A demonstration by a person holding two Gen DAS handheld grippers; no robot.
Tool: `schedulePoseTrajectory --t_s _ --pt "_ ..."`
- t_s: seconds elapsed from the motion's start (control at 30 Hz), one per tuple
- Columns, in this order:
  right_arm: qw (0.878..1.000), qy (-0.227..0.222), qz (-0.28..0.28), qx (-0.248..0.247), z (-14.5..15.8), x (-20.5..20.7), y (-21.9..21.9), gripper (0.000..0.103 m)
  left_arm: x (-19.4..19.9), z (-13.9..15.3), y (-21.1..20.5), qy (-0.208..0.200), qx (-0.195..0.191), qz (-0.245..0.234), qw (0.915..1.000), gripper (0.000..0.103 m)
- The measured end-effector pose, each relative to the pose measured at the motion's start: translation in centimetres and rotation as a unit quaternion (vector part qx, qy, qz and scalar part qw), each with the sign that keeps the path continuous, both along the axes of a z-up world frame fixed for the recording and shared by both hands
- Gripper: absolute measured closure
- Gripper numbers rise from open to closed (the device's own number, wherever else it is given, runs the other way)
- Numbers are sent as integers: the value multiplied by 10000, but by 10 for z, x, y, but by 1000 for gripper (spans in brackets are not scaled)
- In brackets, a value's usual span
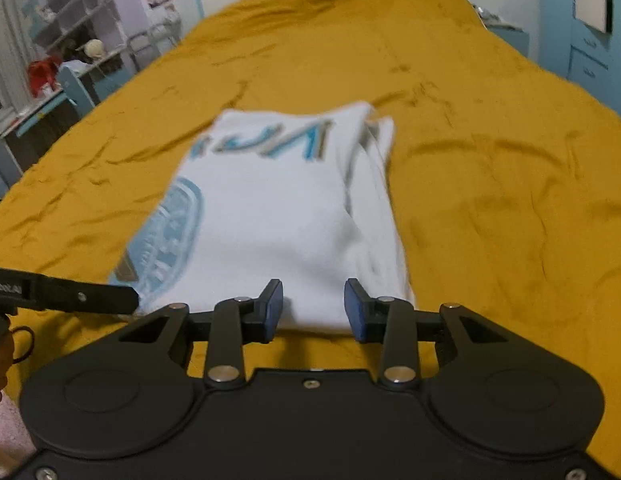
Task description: Fold small clothes
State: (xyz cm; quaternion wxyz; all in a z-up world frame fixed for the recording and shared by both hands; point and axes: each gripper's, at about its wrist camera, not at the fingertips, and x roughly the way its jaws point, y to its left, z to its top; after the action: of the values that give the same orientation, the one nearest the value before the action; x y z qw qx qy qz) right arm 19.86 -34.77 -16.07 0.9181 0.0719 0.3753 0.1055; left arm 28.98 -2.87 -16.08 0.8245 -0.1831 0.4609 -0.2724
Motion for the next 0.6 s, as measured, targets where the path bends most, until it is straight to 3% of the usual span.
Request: schedulePoseTrajectory --t_s 0.2,0.43,0.6 --pt "9999 -49 -75 108 9 -3 2 63 -4 16 -3 -29 122 51 9999 41" --pt "9987 -423 -203 188 34 -17 1 56 -14 38 -5 -243 174 -6 9996 30" --pt "9987 -353 -339 160 30 -13 -1 52 -15 38 -5 -247 153 14 9996 29"
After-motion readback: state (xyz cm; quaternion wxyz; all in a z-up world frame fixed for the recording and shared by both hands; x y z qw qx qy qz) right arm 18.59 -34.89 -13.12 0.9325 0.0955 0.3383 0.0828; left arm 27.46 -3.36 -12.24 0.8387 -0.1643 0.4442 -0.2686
